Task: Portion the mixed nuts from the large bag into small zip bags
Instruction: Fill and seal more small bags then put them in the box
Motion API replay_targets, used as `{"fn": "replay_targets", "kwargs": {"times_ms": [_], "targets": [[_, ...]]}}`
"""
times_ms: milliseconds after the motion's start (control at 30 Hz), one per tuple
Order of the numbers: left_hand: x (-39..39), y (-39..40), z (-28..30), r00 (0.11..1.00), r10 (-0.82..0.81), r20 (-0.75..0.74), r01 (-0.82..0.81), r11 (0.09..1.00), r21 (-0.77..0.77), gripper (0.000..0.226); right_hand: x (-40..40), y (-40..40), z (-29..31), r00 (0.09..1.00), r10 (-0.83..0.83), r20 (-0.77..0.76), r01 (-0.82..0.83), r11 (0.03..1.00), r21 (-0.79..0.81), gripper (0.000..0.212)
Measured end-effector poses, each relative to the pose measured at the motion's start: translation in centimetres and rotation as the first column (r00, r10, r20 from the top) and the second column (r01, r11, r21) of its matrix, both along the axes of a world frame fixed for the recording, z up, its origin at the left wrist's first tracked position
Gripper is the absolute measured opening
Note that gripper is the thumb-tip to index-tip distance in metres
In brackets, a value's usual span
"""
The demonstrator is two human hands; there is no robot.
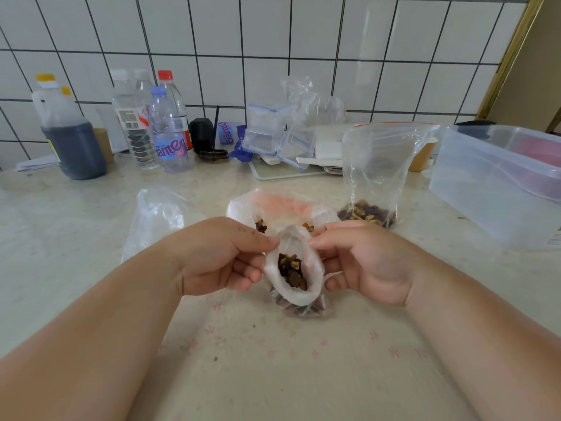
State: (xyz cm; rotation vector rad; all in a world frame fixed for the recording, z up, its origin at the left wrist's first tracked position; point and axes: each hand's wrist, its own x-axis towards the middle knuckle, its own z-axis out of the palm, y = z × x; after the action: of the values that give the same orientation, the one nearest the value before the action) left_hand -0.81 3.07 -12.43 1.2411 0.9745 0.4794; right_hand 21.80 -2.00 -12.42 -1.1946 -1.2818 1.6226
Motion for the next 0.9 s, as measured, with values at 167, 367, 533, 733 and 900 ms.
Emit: {"fn": "replay_targets", "kwargs": {"times_ms": [167, 367, 533, 733, 900], "targets": [[0.1, 0.1, -0.2, 1.0, 0.004, -0.003, -0.004, 1.0, -0.027, 0.009, 0.7, 0.1, 0.1, 0.984, 0.131, -0.124, -0.14, 0.988, -0.07, 0.032], [0.3, 0.0, 0.0, 0.998, 0.068, 0.014, -0.068, 0.998, -0.005, 0.028, 0.3, 0.0, -0.4, 0.978, 0.176, 0.115, -0.163, 0.98, -0.116, 0.011], [0.3, -0.1, 0.2, 0.997, 0.066, 0.049, -0.067, 0.997, 0.025, 0.051, 0.7, -0.2, 0.0, 0.935, 0.276, 0.225, -0.252, 0.959, -0.13, 0.01], [-0.1, -0.3, 0.5, 0.997, 0.064, -0.04, -0.06, 0.995, 0.085, 0.023, 0.7, 0.0, 0.0, 0.98, 0.135, 0.146, -0.119, 0.987, -0.112, 0.006], [-0.1, -0.6, 0.8, 0.994, -0.013, -0.107, 0.034, 0.981, 0.19, 0.018, 1.0, 0.5, 0.0, 0.998, -0.05, 0.041, 0.055, 0.988, -0.141, 0.012]]}}
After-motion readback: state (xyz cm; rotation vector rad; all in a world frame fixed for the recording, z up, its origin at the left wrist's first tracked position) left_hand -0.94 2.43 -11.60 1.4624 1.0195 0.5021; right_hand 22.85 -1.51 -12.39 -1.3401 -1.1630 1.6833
